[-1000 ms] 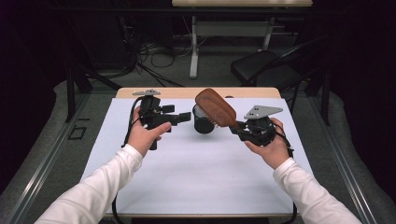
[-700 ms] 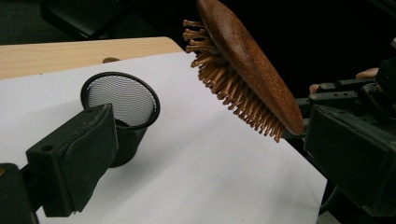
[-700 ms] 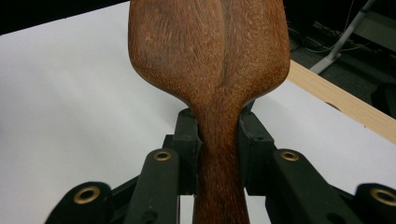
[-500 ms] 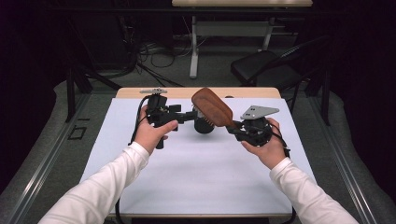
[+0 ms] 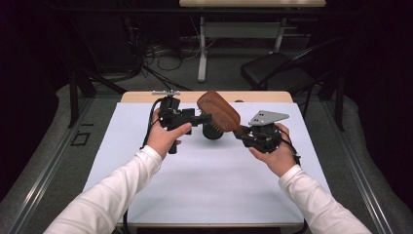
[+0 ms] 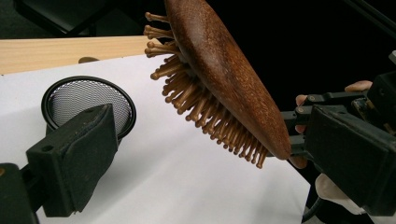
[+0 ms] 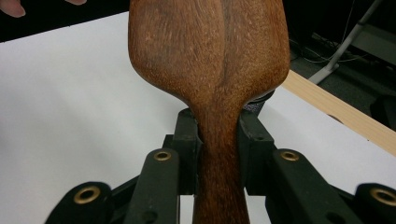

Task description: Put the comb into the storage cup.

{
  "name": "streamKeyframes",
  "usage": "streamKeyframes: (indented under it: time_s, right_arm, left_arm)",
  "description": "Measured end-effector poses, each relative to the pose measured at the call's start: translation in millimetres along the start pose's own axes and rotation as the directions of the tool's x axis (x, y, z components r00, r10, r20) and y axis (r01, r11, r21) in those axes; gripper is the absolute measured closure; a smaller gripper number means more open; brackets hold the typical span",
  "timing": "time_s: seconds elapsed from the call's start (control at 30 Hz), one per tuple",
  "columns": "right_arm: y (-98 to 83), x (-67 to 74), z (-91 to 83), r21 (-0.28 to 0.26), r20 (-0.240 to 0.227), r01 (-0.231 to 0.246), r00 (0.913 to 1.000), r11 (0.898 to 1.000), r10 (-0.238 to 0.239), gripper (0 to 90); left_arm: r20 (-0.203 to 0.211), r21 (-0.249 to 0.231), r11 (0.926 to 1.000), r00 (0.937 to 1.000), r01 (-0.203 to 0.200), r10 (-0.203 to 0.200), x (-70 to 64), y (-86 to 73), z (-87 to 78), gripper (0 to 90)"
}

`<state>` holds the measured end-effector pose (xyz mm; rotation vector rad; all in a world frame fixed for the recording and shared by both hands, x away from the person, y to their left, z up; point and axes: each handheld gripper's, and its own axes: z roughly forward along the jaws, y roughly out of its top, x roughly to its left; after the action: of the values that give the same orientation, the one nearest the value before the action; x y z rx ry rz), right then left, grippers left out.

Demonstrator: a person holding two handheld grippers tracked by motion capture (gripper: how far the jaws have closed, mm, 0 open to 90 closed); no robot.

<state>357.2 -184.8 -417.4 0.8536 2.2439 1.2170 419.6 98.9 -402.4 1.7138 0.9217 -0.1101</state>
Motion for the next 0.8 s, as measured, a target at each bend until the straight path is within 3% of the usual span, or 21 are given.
streamKeyframes:
  time_s: [0.5, 0.8]
  right_arm:
    - [4.1, 6.5, 5.1, -0.034, -0.009, -0.010, 0.9999, 0.999, 0.009, 71.7]
    - [7.2, 12.7, 10.5, -0.044, -0.013, -0.004, 0.9999, 0.999, 0.004, 71.8]
  left_arm:
    - [0.037, -0.016, 0.9989, 0.9983, 0.045, -0.045, 1.7, 3.4, 6.0, 6.2]
    - [0.059, -0.011, 0.9992, 0.9975, 0.039, -0.038, 0.6, 3.4, 7.8, 11.6]
